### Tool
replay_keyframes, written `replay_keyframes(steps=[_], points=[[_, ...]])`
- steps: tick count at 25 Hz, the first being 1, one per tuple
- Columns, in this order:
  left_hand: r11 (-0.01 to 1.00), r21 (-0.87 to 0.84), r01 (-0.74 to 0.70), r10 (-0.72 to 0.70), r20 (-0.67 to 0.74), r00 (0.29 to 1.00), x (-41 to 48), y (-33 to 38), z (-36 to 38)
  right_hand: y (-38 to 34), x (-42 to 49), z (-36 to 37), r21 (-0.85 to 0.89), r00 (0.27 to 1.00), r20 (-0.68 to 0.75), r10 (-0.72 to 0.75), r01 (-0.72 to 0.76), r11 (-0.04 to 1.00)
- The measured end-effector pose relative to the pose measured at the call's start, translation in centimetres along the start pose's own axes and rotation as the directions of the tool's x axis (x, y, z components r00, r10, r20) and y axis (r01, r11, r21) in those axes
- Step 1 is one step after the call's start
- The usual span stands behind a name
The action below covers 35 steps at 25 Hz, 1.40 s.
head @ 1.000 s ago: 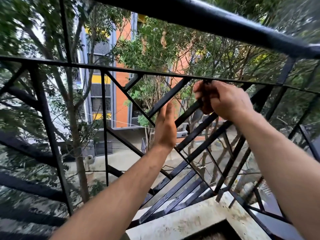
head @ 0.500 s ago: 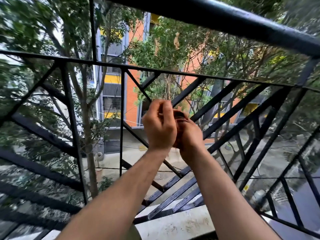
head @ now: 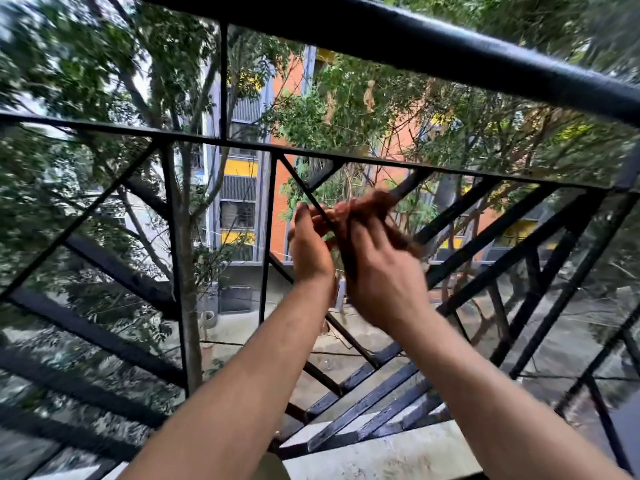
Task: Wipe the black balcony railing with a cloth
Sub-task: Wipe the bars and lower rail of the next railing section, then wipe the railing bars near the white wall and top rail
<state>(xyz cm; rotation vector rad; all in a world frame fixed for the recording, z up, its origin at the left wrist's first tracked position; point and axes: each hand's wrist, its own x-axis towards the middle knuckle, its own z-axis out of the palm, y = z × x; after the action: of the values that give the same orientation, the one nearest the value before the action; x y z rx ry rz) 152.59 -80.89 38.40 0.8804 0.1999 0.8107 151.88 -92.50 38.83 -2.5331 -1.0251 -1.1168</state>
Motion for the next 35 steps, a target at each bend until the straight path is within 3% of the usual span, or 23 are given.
replay_keyframes(steps=[2,5,7,8,10,11,13,14,15,16,17,18,19,20,22,24,26,28,29,30,32,33,35], points=[[0.998,0.034,-0.050,0.048,0.039,0.998,0.5,0.7,0.1,1.0,2.2,-2.3,-0.015,0.994,0.105,-0.042,0.043,0.999],[0.997,0.038,-0.070,0.069,0.024,0.997,-0.1,1.1,0.9,4.3,6.1,-5.8,-0.246,0.971,0.170,0.167,-0.123,0.962],[1.000,0.011,-0.024,0.024,-0.033,0.999,-0.2,0.8,1.1,2.5,5.9,-4.4,-0.261,0.968,0.156,0.195,-0.150,0.954],[1.000,-0.003,0.013,-0.013,-0.049,0.999,-0.1,0.9,0.9,0.8,5.3,-2.8,-0.173,0.965,0.184,0.190,-0.158,0.972],[1.000,-0.005,0.019,-0.019,-0.019,1.000,0.8,1.3,-0.2,-2.4,3.9,0.0,0.221,0.950,0.177,0.259,-0.295,0.930],[1.000,-0.002,0.007,-0.007,0.028,1.000,0.9,1.6,-0.9,-3.2,3.7,0.1,0.456,0.917,0.179,0.356,-0.398,0.796],[0.999,-0.036,0.022,-0.016,0.152,0.988,1.3,2.0,-1.9,-3.1,3.9,-0.5,0.854,0.799,0.341,0.495,-0.484,0.193],[0.998,-0.054,0.028,-0.017,0.201,0.979,1.4,2.2,-1.7,-3.1,3.7,-1.5,0.919,0.791,0.360,0.494,-0.393,-0.041],[0.997,-0.072,0.028,-0.010,0.243,0.970,1.3,2.3,-1.4,-3.3,3.2,-2.1,0.963,0.817,0.258,0.515,-0.259,-0.071],[0.994,-0.104,0.029,-0.002,0.255,0.967,1.1,2.4,-1.3,-3.6,3.1,-2.5,0.988,0.852,0.025,0.523,-0.101,0.117],[0.985,-0.169,0.034,0.007,0.233,0.972,1.2,2.5,-1.2,-3.9,3.5,-2.7,0.908,0.872,-0.246,0.423,0.054,0.415],[0.967,-0.240,0.082,-0.026,0.229,0.973,0.8,2.9,-1.0,-4.3,3.8,-2.5,0.709,0.899,-0.384,0.212,0.140,0.691],[0.935,-0.320,0.151,-0.070,0.252,0.965,0.7,3.1,-0.9,-4.7,4.2,-1.9,0.509,0.926,-0.370,0.071,0.138,0.850],[0.910,-0.369,0.191,-0.083,0.288,0.954,0.6,3.3,-0.7,-5.2,4.2,-1.4,0.442,0.960,-0.278,0.035,0.096,0.892],[0.877,-0.427,0.220,-0.082,0.317,0.945,0.5,3.3,-0.7,-5.5,3.8,-2.2,0.507,0.981,-0.181,0.063,0.039,0.861],[0.906,-0.397,0.145,-0.061,0.216,0.975,0.5,3.3,-0.6,-4.3,4.6,-4.5,0.479,0.971,-0.236,0.036,0.084,0.874],[0.999,0.013,0.036,-0.036,0.026,0.999,-0.8,4.1,-0.3,-3.1,7.1,-7.0,0.375,0.959,-0.280,0.048,0.063,0.925],[0.969,0.237,-0.064,0.091,-0.104,0.990,-3.9,6.2,-0.2,-3.9,11.7,-9.1,0.372,0.997,-0.006,0.079,-0.071,0.925],[0.931,0.276,-0.237,0.292,-0.176,0.940,-5.3,7.7,-0.2,-5.3,13.3,-9.3,0.387,0.974,0.228,0.010,-0.101,0.916],[0.825,0.325,-0.462,0.539,-0.208,0.816,-6.6,9.7,0.1,-6.8,14.3,-9.1,0.419,0.930,0.351,-0.109,-0.052,0.907],[0.540,0.452,-0.710,0.827,-0.126,0.548,-6.9,13.0,1.3,-8.9,14.7,-8.9,0.571,0.917,0.296,-0.268,0.055,0.819],[0.431,0.586,-0.686,0.853,-0.018,0.521,-6.0,14.4,2.7,-8.7,14.3,-9.1,0.658,0.922,0.297,-0.250,-0.008,0.753],[0.194,0.873,-0.448,0.679,0.209,0.703,-3.9,16.9,7.0,-5.7,13.7,-10.1,0.693,0.849,0.496,-0.182,-0.261,0.672]])
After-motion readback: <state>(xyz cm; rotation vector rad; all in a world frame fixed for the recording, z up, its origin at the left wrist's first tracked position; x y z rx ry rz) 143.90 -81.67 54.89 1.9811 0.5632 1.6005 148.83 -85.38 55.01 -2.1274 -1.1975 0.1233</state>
